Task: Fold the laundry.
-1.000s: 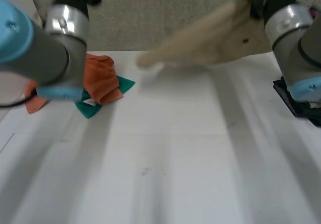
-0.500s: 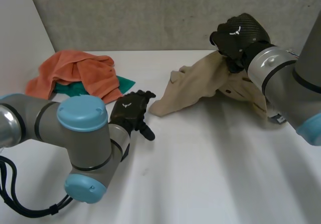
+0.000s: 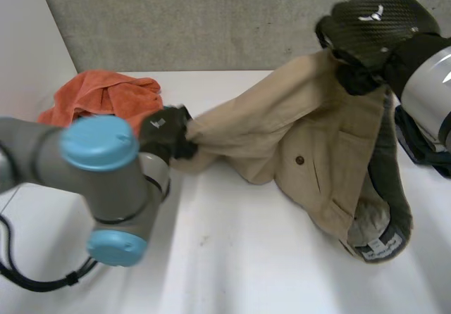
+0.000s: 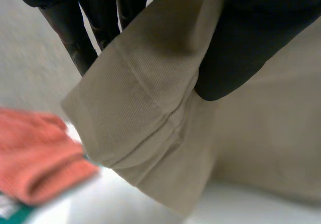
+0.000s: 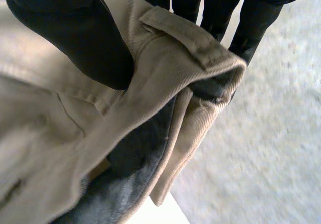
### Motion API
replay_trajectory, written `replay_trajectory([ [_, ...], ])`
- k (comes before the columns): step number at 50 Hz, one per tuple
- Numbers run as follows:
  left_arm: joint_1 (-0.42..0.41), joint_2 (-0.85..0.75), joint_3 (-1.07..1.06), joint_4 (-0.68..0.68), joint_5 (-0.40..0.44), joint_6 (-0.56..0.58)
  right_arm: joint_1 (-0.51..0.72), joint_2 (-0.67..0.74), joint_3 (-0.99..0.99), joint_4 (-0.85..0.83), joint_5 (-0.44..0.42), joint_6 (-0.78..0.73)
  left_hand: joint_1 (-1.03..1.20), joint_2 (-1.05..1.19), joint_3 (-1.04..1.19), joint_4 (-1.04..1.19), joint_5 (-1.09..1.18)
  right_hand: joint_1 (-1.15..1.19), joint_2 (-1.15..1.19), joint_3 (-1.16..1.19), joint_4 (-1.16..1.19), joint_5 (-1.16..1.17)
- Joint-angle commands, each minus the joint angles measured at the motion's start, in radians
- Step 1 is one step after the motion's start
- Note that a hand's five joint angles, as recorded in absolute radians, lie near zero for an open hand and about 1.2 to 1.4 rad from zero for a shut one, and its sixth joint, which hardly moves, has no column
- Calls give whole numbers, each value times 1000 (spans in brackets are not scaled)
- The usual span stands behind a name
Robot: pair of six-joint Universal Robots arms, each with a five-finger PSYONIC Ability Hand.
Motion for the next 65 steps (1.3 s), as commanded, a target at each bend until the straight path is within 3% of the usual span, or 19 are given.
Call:
replay_trajectory([
  [1, 31, 261, -124, -41, 106, 89, -98, 103, 10, 80, -31, -156, 217, 204, 210, 199, 258, 295, 218, 184, 194, 210],
  [4, 31, 325, -158, -118, 152, 196, -104, 120, 25, 120, -36, -193, 217, 204, 210, 199, 258, 295, 218, 184, 194, 210],
  [12, 37, 347, -133, -219, 160, 449, -150, 232, 68, 160, -33, -346, 217, 204, 210, 199, 258, 295, 218, 184, 194, 210],
  [16, 36, 212, -54, -264, 160, 555, -147, 304, 24, 151, -15, -405, 217, 204, 210, 199, 258, 295, 218, 184, 194, 210],
  [17, 37, 118, 12, -273, 156, 587, -144, 324, 5, 148, -7, -406, 217, 204, 210, 199, 258, 295, 218, 184, 194, 210],
  [24, 40, -144, 396, -239, 143, 621, -143, 534, -295, 19, 97, -337, 217, 204, 210, 199, 258, 295, 218, 184, 194, 210],
  [28, 53, -172, 560, -20, 146, 610, -141, 542, -400, -244, 110, -262, 217, 204, 210, 199, 258, 295, 218, 184, 194, 210],
  [29, 56, -167, 565, 42, 149, 614, -143, 531, -401, -403, 111, -230, 217, 204, 210, 199, 258, 295, 218, 184, 194, 210],
  [30, 59, -154, 562, 199, 152, 618, -144, 520, -395, -485, 113, -216, 217, 204, 210, 199, 258, 295, 218, 184, 194, 210],
  [33, 74, -115, 553, 420, 149, 609, -143, 450, -336, -773, 123, -165, 217, 204, 210, 199, 258, 295, 218, 184, 194, 210],
  [34, 88, -85, 524, 511, 151, 607, -143, 430, -312, -816, 122, -162, 217, 204, 210, 199, 258, 295, 218, 184, 194, 210],
  [36, 94, -58, 494, 532, 154, 604, -141, 401, -282, -852, 111, -155, 217, 204, 210, 199, 258, 295, 218, 184, 194, 210],
  [47, 65, 0, 254, 361, 148, 601, -120, 384, -205, -644, 25, -147, 217, 204, 210, 199, 258, 295, 218, 184, 194, 210],
  [52, 56, -11, 110, 328, 145, 603, -118, 477, -139, -578, -51, -145, 217, 204, 210, 199, 258, 295, 218, 184, 194, 210],
  [56, 39, -46, 25, 302, 143, 604, -115, 575, -93, -524, -55, -150, 217, 204, 210, 199, 258, 295, 218, 184, 194, 210],
  [61, -16, -135, -18, 160, 125, 604, -114, 652, -59, -412, -50, -156, 217, 204, 210, 199, 258, 295, 218, 184, 194, 210],
  [65, -25, -100, -36, 11, 88, 597, -124, 634, -41, -306, -48, -145, 217, 204, 210, 199, 258, 295, 218, 184, 194, 210],
])
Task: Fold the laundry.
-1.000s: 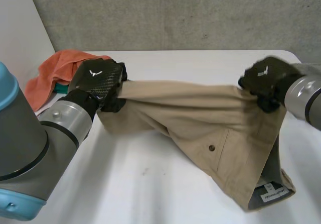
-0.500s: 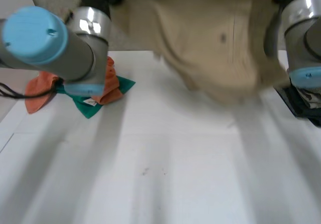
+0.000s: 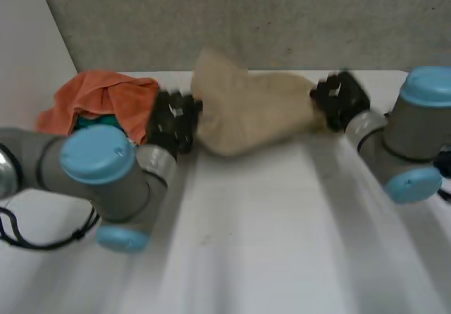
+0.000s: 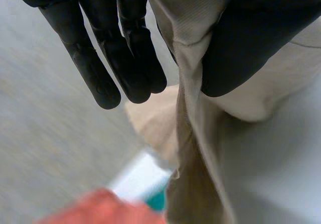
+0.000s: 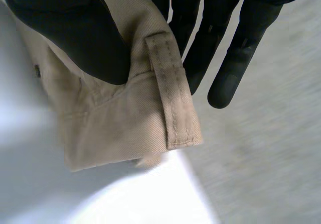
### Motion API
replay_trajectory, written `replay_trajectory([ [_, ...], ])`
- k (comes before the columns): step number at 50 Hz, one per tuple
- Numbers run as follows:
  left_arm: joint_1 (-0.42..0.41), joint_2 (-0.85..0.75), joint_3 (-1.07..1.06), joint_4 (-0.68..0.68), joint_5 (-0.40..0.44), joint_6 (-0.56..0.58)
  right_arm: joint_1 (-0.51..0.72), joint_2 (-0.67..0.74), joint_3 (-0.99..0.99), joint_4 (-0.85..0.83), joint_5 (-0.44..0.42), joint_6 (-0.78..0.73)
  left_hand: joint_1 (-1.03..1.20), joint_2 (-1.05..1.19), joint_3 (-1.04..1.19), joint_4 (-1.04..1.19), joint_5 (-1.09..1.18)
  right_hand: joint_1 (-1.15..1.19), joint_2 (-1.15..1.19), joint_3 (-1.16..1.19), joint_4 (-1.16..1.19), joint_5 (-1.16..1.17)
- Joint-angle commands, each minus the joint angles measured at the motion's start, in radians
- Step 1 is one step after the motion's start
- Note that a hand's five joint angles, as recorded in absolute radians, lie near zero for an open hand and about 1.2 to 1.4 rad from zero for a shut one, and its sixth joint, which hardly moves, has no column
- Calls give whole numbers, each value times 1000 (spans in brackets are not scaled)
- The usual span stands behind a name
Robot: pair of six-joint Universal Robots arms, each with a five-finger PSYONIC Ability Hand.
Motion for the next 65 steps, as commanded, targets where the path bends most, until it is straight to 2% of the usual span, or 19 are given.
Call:
replay_trajectory([
  [1, -39, 6, -37, -251, -51, -9, -10, 12, 37, 183, 6, 12, 217, 196, 201, 194, 258, 295, 214, 184, 194, 210],
  [5, -53, 82, -62, -346, -49, -29, -8, -44, 25, 262, 4, 66, 217, 196, 201, 194, 258, 295, 214, 184, 194, 210],
  [10, -79, 154, -88, -366, -48, -64, -16, -59, -33, 274, -5, 195, 217, 196, 201, 194, 258, 295, 214, 184, 194, 210],
  [14, -81, 155, -79, -354, -48, -73, -16, 16, -109, 283, -6, 243, 217, 196, 201, 194, 258, 295, 214, 184, 194, 210],
  [17, -73, 135, -65, -343, -48, -73, -5, 116, -179, 294, 3, 241, 217, 196, 201, 194, 258, -154, -235, -265, -256, -240],
  [18, -73, 125, -59, -340, -48, -73, -1, 146, -210, 296, 7, 235, 217, 196, 201, 194, 258, -475, -557, -587, -577, -561],
  [21, -71, 87, -27, -337, -49, -75, -2, 167, -236, 288, 11, 230, 217, 196, 201, 194, 258, -695, -777, -807, -797, -781],
  [22, -71, 79, -18, -337, -51, -75, -2, 165, -247, 283, 27, 232, 217, 196, 201, 194, 258, -835, -917, -947, -937, -921],
  [24, -70, 66, 2, -337, -54, -75, 0, 150, -242, 271, 52, 233, 217, 196, 201, 194, 258, -895, -977, -1007, -997, -981],
  [28, -65, 64, 25, -335, -54, -75, -8, 44, -169, 244, 89, 236, 217, 196, 201, 194, 258, -857, -939, -969, -959, -943],
  [32, -47, 64, 39, -335, -54, -79, -11, -137, -2, 242, 63, 227, 217, 196, 201, 194, 258, -717, -798, -828, -819, -803],
  [34, -42, 62, 45, -335, -52, -79, -19, -219, 95, 236, 25, 226, 217, 196, 201, 194, 258, -606, -687, -717, -707, -691],
  [40, -36, 33, 81, -335, -51, -78, -91, -298, 281, 245, -91, 181, 217, 196, 201, 194, 258, -309, -390, -420, -411, -395],
  [45, -16, 6, 105, -335, -51, -78, -129, -390, 449, 297, -170, 56, 217, 196, 201, 194, 258, -185, -267, -297, -287, -271],
  [52, -8, -16, 124, -335, -51, -76, -128, -387, 535, 306, -189, -7, 217, 196, 201, 194, 258, -191, -272, -302, -293, -277],
  [56, -8, -16, 127, -335, -51, -76, -126, -337, 526, 251, -180, 5, 217, 196, 201, 194, 258, -343, -425, -455, -445, -429],
  [61, 1, -16, 127, -335, -51, -78, -122, -214, 467, 123, -160, 11, 217, 196, 201, 194, 258, -478, -560, -590, -580, -564],
  [65, 4, -16, 125, -337, -52, -78, -116, -154, 427, 14, -114, 20, 217, 196, 201, 194, 258, -467, -548, -578, -569, -553],
])
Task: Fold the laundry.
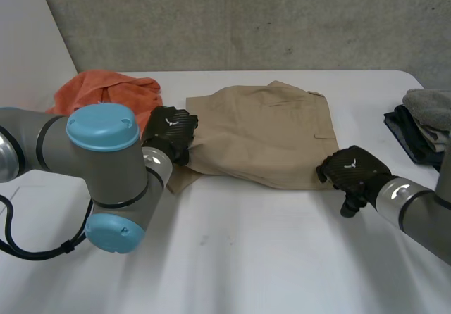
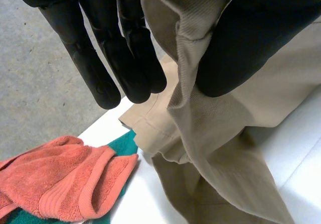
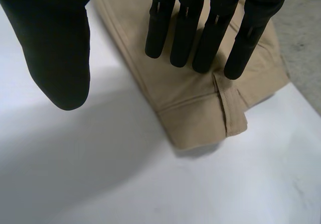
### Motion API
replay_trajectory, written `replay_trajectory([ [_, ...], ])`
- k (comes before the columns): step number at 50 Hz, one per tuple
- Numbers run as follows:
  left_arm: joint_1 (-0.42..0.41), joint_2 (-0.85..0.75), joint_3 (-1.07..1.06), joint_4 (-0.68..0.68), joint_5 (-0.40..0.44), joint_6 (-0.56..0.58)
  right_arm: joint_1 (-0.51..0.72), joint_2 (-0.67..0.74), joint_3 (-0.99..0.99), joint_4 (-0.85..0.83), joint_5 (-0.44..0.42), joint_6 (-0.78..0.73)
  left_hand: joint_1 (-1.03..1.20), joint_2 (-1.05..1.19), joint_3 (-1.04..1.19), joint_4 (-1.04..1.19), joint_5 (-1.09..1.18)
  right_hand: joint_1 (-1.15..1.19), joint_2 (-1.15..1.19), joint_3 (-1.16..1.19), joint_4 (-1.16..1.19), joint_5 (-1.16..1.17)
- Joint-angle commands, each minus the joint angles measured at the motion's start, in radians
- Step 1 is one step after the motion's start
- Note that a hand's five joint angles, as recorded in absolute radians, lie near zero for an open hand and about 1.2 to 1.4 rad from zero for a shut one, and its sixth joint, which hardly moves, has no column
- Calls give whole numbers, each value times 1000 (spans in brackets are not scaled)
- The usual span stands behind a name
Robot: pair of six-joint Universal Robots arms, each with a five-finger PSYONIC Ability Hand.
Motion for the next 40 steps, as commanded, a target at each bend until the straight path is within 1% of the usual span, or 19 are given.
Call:
replay_trajectory([
  [1, 8, 0, -3, -1, 0, -1, 9, 131, -85, -188, 67, 20, 218, 196, 201, 194, 258, 35, 41, 45, 45, 72],
  [4, 8, -2, -2, -1, 0, -1, 9, 183, -134, -228, 90, 21, 218, 196, 201, 194, 258, 41, 47, 51, 51, 78],
  [11, 23, -5, -2, 0, 2, -1, 9, 283, -243, -231, 99, 49, 218, 196, 201, 194, 258, 26, 33, 36, 36, 63],
  [21, 26, -31, 1, 1, 3, 1, 10, 354, -308, -240, 92, 58, 218, 196, 201, 194, 258, 102, 109, 112, 112, 139],
  [25, 26, -37, 1, 1, 3, 1, 21, 374, -320, -277, 93, 60, 218, 196, 201, 194, 258, 155, 162, 165, 165, 192],
  [29, 28, -37, 1, 1, 3, 1, 32, 398, -332, -326, 99, 60, 218, 196, 201, 194, 258, 281, 288, 291, 291, 318],
  [30, 28, -37, 1, 1, 3, 1, 33, 404, -334, -340, 102, 60, 218, 196, 201, 194, 258, 415, 422, 425, 425, 452],
  [31, 28, -37, 1, -1, 3, 1, 35, 406, -336, -343, 105, 60, 218, 196, 201, 194, 258, 483, 490, 493, 494, 521],
  [32, 28, -37, 1, -1, 2, -1, 35, 407, -336, -347, 108, 61, 218, 196, 201, 194, 258, 609, 616, 619, 619, 646],
  [33, 28, -39, 0, -1, 2, -1, 35, 406, -337, -353, 115, 63, 218, 196, 201, 194, 258, 792, 799, 802, 803, 830],
  [38, 26, -33, -2, -12, -6, -1, 35, 371, -340, -349, 142, 99, 218, 196, 201, 194, 258, 794, 801, 804, 804, 831],
  [40, 23, -22, -3, -16, -6, 1, 32, 310, -333, -328, 147, 113, 218, 196, 201, 194, 258, 794, 801, 804, 804, 831],
])
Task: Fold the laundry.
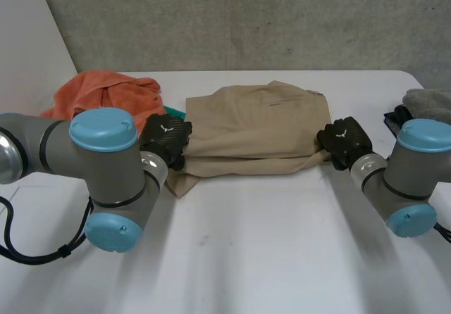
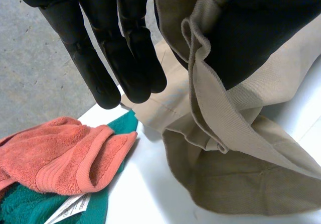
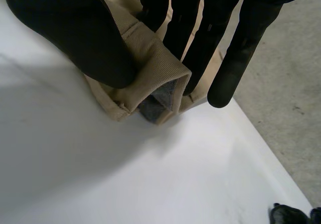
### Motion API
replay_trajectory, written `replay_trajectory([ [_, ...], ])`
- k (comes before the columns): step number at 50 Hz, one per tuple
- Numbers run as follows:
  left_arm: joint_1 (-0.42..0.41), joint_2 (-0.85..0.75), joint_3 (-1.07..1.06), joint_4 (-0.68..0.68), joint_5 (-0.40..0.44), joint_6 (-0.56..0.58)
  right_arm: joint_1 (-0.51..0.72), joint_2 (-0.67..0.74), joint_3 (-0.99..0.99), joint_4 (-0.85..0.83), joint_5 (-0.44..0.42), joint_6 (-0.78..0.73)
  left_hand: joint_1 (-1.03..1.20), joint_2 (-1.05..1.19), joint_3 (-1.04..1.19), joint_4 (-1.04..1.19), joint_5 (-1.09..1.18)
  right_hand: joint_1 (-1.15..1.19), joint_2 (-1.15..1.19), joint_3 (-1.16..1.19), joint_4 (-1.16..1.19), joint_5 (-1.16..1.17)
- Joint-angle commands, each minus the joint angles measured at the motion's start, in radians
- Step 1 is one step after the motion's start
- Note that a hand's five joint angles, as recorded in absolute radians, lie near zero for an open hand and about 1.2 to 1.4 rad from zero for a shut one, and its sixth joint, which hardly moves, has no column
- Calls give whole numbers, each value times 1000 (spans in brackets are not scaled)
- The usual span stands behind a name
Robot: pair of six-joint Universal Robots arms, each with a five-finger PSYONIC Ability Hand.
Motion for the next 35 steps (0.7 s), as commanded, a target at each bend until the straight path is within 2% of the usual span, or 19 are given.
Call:
replay_trajectory([
  [1, -6, 29, -7, -23, -5, 1, -6, -112, 9, 40, 28, 40, 218, 196, 201, 194, 258, 330, 216, 215, 203, 225],
  [7, -9, 164, -17, -131, -5, 1, -15, -272, 0, 268, 13, 36, 218, 196, 201, 194, 258, 330, 216, 215, 203, 225],
  [8, -11, 182, -19, -152, -5, 1, -12, -305, -5, 354, 2, 36, 218, 196, 201, 194, 258, 330, 216, 215, 203, 225],
  [13, -21, 320, -19, -316, -1, 12, -36, -410, -57, 540, -21, 1, 218, 196, 201, 194, 258, 330, 216, 215, 203, 225],
  [17, -32, 422, -16, -424, 6, 17, -79, -562, -92, 696, -71, -55, 218, 196, 201, 194, 258, 330, 216, 215, 203, 225],
  [21, -37, 494, -11, -456, 6, 26, -107, -663, -132, 801, -116, -88, 218, 196, 201, 194, 258, 330, 216, 215, 203, 225],
  [26, -40, 488, -13, -445, 9, 57, -129, -639, -143, 827, -136, -90, 218, 196, 201, 194, 258, 330, 216, 215, 203, 225],
  [32, -37, 257, 19, -410, 2, 73, -106, -435, -160, 822, -125, -92, 218, 196, 201, 194, 258, 330, 216, 215, 203, 225],
  [33, -34, 180, 57, -386, 2, 73, -99, -412, -166, 819, -120, -92, 218, 196, 201, 194, 258, 330, 216, 215, 203, 225],
  [35, -25, 120, 99, -355, 2, 73, -75, -337, -194, 771, -91, -85, 218, 196, 201, 194, 258, 330, 216, 215, 203, 225],
])
